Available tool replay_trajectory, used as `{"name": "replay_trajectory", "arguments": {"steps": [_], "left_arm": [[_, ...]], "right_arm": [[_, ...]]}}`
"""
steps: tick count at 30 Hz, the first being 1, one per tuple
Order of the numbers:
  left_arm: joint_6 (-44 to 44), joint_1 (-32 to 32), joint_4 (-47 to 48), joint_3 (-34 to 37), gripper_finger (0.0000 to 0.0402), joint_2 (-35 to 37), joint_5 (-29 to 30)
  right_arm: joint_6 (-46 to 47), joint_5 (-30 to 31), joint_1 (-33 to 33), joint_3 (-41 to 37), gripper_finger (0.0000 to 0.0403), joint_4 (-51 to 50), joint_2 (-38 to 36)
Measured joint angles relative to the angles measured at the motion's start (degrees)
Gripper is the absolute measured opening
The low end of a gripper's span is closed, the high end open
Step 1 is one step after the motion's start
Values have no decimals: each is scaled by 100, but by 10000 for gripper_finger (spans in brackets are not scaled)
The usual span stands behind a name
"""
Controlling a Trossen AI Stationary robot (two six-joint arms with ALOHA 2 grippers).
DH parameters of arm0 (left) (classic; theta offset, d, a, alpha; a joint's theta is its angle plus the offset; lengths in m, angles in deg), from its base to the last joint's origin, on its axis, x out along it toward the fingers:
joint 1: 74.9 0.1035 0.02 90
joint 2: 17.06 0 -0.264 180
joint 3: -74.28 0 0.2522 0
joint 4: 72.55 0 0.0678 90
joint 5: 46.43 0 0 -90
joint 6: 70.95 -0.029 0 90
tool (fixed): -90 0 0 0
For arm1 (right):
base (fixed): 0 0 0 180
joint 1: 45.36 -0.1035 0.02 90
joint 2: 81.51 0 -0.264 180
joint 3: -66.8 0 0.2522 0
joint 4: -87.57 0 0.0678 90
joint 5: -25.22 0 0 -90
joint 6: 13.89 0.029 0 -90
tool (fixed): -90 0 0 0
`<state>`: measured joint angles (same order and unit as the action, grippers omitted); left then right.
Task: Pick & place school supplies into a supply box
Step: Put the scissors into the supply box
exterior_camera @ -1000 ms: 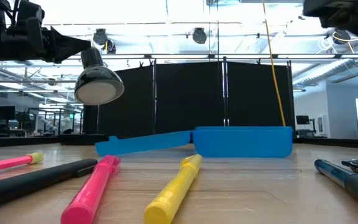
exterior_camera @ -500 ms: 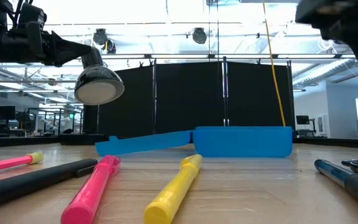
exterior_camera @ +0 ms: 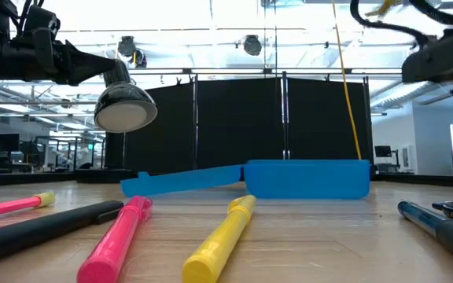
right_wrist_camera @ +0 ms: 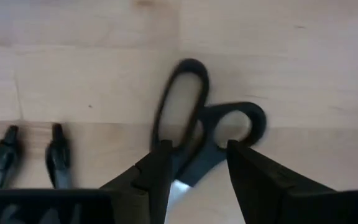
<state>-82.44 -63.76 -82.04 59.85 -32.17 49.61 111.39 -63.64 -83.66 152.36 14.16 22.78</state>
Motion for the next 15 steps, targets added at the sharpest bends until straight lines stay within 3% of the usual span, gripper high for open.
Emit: {"name": "replay_trajectory", "arguments": {"steps": [3, 15], "left_arm": [[0, 0, -1, 0, 47, 1, -1], [-2, 0, 23, 0, 47, 0, 0]], "right_arm": [[-1, 3, 34, -215, 144, 422, -4], [-343, -2, 74, -669, 144, 510, -19]]}}
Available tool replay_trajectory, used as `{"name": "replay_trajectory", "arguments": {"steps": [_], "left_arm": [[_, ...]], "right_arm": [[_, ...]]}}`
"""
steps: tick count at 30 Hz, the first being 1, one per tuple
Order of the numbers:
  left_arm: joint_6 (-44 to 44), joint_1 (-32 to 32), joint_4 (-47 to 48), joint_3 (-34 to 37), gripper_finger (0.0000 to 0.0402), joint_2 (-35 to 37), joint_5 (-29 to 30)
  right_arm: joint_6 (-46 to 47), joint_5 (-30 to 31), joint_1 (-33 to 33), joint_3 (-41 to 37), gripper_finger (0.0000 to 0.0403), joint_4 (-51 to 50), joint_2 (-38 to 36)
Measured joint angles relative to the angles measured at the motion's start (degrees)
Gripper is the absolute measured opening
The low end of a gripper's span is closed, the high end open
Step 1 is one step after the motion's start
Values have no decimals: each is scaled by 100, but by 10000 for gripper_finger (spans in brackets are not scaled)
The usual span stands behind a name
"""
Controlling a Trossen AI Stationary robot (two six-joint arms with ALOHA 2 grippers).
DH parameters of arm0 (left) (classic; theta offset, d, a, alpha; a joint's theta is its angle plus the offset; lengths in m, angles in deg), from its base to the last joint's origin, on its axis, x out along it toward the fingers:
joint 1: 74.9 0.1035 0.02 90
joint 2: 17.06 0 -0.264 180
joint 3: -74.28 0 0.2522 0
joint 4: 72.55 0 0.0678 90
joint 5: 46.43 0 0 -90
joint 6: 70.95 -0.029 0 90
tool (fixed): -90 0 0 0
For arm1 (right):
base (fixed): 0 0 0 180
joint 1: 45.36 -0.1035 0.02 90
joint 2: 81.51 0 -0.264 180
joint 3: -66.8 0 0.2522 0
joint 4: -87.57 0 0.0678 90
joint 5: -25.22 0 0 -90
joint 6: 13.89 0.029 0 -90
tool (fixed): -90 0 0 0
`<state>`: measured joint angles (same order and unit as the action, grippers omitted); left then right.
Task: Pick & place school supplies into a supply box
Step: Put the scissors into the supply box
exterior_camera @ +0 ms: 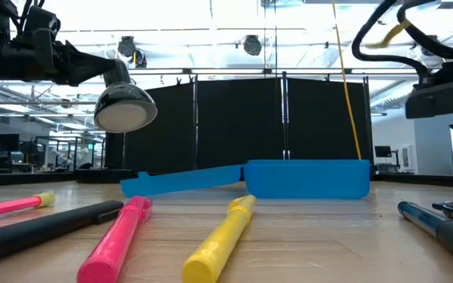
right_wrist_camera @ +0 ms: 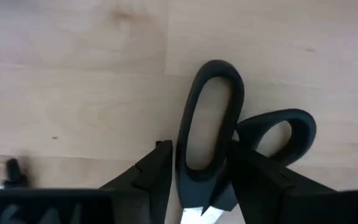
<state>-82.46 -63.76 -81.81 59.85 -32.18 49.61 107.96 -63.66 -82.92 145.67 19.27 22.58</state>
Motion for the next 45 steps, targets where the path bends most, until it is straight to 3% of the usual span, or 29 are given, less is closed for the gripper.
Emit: {"name": "replay_trajectory", "arguments": {"steps": [11, 18, 23, 29, 32, 38, 45], "left_arm": [[-2, 0, -5, 0, 47, 1, 0], [4, 0, -1, 0, 47, 0, -4], [22, 0, 4, 0, 47, 1, -8], [28, 0, 4, 0, 47, 2, -17], [43, -2, 6, 0, 47, 0, -17], [46, 0, 6, 0, 47, 0, -15], [46, 0, 12, 0, 47, 2, -15]], "right_arm": [[-182, -88, -41, 57, 144, 109, -131], [-251, -252, -44, -664, 144, 1146, -182], [-362, -551, -35, -1100, 143, 1274, -155], [-708, -738, -28, -1229, 89, 1262, -151], [-734, -732, -28, -1230, 90, 1241, -157], [-756, -356, -49, -1203, 90, 1208, -330], [-928, 624, -44, -1010, 90, 819, -877]]}}
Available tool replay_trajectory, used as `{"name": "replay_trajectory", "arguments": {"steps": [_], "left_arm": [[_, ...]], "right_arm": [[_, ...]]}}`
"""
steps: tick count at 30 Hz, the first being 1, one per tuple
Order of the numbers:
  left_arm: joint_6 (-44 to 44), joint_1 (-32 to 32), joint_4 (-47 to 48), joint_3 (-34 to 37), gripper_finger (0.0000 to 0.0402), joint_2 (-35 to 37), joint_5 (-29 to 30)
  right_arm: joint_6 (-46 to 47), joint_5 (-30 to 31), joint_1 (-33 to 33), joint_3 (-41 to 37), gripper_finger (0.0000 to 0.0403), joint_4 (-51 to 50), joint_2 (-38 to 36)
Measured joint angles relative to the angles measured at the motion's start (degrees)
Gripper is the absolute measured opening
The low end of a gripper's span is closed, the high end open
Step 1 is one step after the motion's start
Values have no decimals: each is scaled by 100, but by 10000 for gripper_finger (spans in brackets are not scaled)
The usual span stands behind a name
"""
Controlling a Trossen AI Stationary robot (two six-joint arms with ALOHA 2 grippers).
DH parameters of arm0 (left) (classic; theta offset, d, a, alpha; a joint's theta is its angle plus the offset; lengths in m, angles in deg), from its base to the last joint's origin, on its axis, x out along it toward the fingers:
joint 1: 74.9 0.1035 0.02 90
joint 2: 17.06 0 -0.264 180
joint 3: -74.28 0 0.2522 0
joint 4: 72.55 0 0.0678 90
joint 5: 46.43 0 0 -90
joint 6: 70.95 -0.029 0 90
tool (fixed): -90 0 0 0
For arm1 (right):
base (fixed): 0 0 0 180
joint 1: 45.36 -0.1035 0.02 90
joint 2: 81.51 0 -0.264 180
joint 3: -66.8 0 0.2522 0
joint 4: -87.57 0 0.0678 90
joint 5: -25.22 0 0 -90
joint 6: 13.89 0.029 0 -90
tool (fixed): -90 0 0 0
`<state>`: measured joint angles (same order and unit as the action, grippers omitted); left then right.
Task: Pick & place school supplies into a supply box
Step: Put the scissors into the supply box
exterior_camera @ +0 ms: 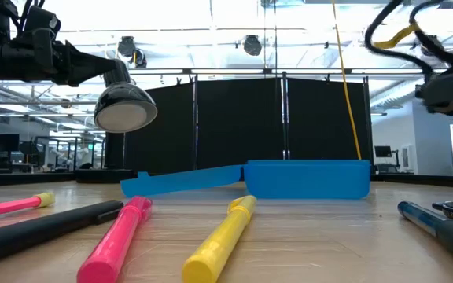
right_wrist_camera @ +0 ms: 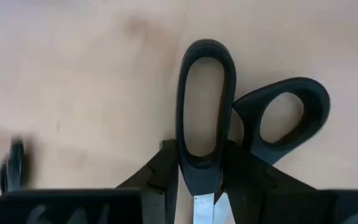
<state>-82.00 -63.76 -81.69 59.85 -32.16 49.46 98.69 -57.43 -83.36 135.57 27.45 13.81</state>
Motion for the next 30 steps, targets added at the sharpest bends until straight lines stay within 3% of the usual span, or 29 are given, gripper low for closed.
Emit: {"name": "replay_trajectory", "arguments": {"steps": [4, 15, 24, 30], "left_arm": [[0, -2, 13, 0, 47, 0, 2], [-2, 0, 31, 2, 47, 0, 5], [-2, -2, 26, 2, 47, -2, 6], [113, 0, -5, 1, 47, -2, 6]], "right_arm": [[-11, 520, 3, 19, 90, -20, -203], [-307, 797, 0, 33, 90, 349, -424], [-1050, 2263, 121, 50, 90, 1114, -1282], [-2214, 1923, 981, 308, 90, 1144, -1605]]}}
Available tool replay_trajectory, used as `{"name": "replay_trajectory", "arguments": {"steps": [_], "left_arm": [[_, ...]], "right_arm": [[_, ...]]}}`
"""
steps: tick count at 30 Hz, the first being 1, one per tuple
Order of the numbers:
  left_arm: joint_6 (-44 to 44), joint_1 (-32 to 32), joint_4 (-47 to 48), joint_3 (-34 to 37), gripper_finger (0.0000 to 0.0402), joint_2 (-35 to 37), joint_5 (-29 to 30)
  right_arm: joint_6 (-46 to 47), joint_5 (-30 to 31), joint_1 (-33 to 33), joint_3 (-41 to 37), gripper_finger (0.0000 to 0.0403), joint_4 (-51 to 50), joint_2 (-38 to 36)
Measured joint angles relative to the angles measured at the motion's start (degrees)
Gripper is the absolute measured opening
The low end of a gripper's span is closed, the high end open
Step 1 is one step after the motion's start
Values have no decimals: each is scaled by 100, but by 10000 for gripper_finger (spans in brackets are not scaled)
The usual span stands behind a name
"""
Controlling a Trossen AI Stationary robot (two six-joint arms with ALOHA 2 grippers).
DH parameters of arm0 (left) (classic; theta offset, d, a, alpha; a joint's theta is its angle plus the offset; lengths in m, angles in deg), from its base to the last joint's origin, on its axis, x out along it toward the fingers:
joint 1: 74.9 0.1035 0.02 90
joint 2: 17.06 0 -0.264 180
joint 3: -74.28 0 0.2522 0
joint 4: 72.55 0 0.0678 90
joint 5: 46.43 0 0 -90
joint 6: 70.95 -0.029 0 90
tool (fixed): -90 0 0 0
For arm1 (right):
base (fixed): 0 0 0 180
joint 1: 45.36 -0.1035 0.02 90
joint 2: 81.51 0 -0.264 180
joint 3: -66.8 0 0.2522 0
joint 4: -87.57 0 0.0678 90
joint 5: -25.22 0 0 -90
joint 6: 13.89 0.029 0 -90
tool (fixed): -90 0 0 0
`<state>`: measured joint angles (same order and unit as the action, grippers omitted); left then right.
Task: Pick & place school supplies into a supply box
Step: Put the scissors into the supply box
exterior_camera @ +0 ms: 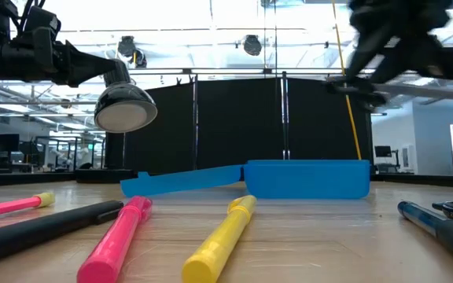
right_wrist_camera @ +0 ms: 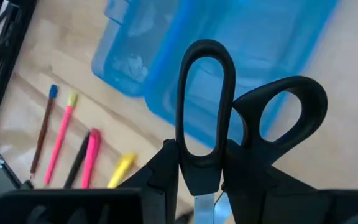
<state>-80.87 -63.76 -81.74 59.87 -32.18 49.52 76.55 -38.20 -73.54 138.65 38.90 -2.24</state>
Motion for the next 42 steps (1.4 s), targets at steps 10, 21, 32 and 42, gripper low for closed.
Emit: {"name": "replay_trajectory", "arguments": {"steps": [10, 21, 32, 42], "left_arm": [[40, 0, -6, 1, 47, 0, 11], [147, 0, -23, 1, 47, 1, 13], [252, 0, -74, 0, 47, 2, 13], [252, 0, -87, -1, 47, 2, 15]], "right_arm": [[-1614, -847, 1876, 972, 90, -191, 27], [-1305, -1224, 2657, 870, 90, -276, 847], [-1506, -1455, 2937, 870, 90, 346, 1700], [-1478, -1488, 3086, 870, 90, 345, 2012]]}}
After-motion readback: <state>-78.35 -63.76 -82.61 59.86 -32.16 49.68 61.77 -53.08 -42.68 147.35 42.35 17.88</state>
